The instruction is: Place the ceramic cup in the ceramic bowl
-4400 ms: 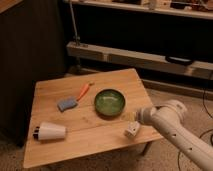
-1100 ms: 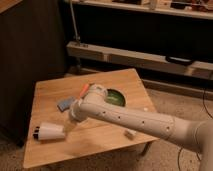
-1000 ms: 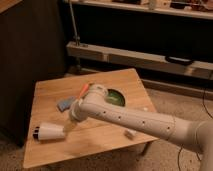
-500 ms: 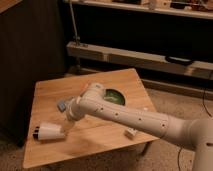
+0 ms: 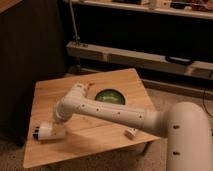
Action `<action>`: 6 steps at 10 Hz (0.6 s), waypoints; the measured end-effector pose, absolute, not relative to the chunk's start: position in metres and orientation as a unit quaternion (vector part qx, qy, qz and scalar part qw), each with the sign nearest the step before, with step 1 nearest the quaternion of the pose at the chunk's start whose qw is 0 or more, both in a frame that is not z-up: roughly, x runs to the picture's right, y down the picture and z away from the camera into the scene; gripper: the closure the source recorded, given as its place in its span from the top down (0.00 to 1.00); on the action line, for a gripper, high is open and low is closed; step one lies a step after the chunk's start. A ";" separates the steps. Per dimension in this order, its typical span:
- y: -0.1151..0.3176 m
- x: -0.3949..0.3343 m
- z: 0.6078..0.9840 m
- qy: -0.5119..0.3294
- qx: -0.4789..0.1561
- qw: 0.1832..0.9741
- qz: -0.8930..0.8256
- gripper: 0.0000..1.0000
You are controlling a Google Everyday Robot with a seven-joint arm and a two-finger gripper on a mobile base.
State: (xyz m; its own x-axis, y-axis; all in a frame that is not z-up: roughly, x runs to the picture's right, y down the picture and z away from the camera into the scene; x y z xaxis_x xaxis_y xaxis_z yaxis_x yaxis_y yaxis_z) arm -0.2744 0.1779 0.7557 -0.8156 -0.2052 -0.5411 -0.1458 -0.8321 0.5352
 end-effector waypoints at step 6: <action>0.219 -0.286 0.777 -0.329 0.290 0.000 -0.899 0.80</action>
State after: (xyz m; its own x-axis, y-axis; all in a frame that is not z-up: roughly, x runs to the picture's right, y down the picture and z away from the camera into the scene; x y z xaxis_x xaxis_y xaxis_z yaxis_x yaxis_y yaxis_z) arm -0.2862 0.2193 0.7767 -0.8321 -0.1907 -0.5208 -0.1901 -0.7841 0.5908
